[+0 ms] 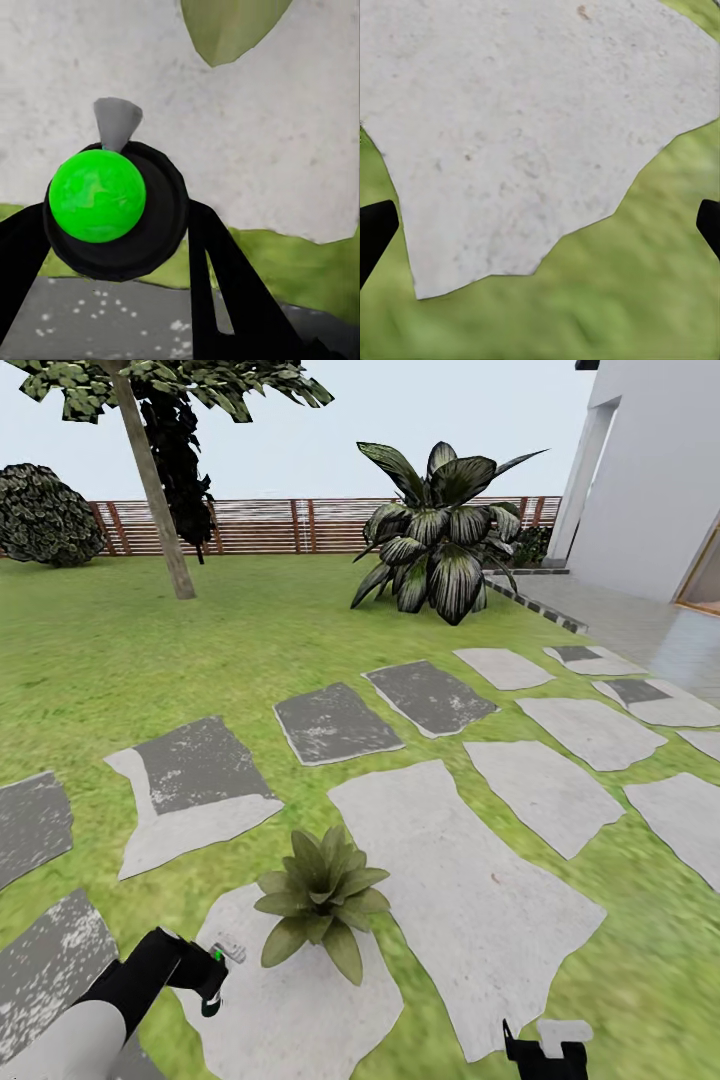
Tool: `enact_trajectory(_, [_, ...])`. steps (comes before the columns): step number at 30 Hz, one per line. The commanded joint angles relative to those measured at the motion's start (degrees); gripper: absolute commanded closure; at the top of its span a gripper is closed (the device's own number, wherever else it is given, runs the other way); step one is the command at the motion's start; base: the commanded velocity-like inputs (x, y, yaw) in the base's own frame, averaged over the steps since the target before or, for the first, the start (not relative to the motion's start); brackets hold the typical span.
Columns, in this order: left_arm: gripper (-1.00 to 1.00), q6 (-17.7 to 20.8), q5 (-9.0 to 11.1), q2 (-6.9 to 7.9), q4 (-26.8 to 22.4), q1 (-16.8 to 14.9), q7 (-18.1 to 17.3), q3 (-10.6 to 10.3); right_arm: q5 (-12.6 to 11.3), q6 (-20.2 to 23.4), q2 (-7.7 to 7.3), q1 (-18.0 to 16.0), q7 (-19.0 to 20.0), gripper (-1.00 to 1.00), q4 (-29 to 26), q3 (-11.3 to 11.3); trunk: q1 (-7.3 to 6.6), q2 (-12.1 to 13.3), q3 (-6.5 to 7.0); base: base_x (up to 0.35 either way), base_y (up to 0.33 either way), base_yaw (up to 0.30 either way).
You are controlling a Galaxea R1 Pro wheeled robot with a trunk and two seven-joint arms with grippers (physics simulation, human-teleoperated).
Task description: Pick up the pesticide atomizer in the garden and spray insectifuge to fully cover both potted plants in the garden.
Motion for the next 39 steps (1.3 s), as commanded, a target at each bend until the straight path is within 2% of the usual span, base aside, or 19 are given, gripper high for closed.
enact_trajectory(1, [1.00,0.46,-1.19,-0.07,-0.01,-0.18,-0.91,0.45,0.61,-0.19,0.00,-0.06,-0.31,-1.00,0.10,-0.23,-0.01,-0.02,-0.05,0.000,0.000,0.000])
enact_trajectory(2, [1.00,0.92,-1.74,-0.05,0.01,-0.33,-1.59,0.47,0.61,-0.19,0.00,-0.07,-0.30,-1.00,0.11,-0.23,-0.01,-0.02,-0.05,0.000,0.000,0.000])
enact_trajectory(5, [1.00,5.75,-2.97,0.58,-1.35,-1.25,-7.84,0.51,0.64,-0.18,0.00,-0.05,-0.29,-1.00,0.12,-0.22,-0.01,-0.02,-0.05,0.000,0.000,0.000])
enact_trajectory(8, [1.00,6.76,-3.17,1.09,-3.36,-2.09,-9.98,0.51,0.63,-0.18,0.00,-0.04,-0.29,-1.00,0.12,-0.22,-0.01,-0.02,-0.05,0.000,0.000,0.000])
enact_trajectory(12, [1.00,6.94,-3.26,1.49,-4.01,-2.10,-10.34,0.44,0.67,-0.18,0.00,-0.06,-0.29,-1.00,0.12,-0.22,-0.01,-0.02,-0.05,0.000,0.000,0.000])
enact_trajectory(18, [1.00,6.45,-3.19,4.20,-3.98,-1.52,-10.30,0.43,0.70,-0.18,0.00,-0.07,-0.29,-1.00,0.12,-0.22,-0.01,-0.02,-0.05,0.000,0.000,0.000])
enact_trajectory(25, [1.00,7.27,-3.13,3.62,-4.17,-2.14,-10.61,0.48,0.78,-0.23,-0.12,-0.08,-0.29,-1.00,0.00,-0.22,-0.01,-0.02,-0.05,0.000,0.000,0.000])
enact_trajectory(28, [1.00,10.24,-3.11,2.99,-5.14,-3.09,-10.73,0.23,0.79,-0.27,-0.60,-0.05,-0.21,-1.00,-0.20,-0.22,-0.01,-0.02,-0.05,0.000,0.000,0.000])
enact_trajectory(30, [1.00,11.60,-3.17,2.82,-5.65,-3.90,-10.78,-2.39,0.79,-0.33,-1.01,-0.03,-0.20,-1.00,-0.29,-0.22,-0.01,-0.02,-0.05,0.000,0.000,0.000])
enact_trajectory(33, [1.00,12.03,-3.29,2.87,-5.78,-3.72,-10.74,-9.52,0.79,-0.34,-2.16,-0.04,-0.24,-1.00,-0.28,-0.17,-0.01,-0.02,-0.05,0.000,0.000,0.000])
enact_trajectory(35, [1.00,12.01,-3.28,3.02,-5.72,-3.59,-10.72,-10.86,0.77,-0.35,-2.28,-0.06,-0.29,-1.00,-0.21,-0.15,-0.01,-0.02,-0.05,0.000,0.000,0.000])
enact_trajectory(39, [1.00,12.06,-2.82,3.40,-5.07,-3.50,-10.65,-11.35,0.63,-0.28,-2.23,-0.06,-0.37,-1.00,-0.07,-0.22,-0.01,-0.02,-0.05,0.000,0.000,0.000])
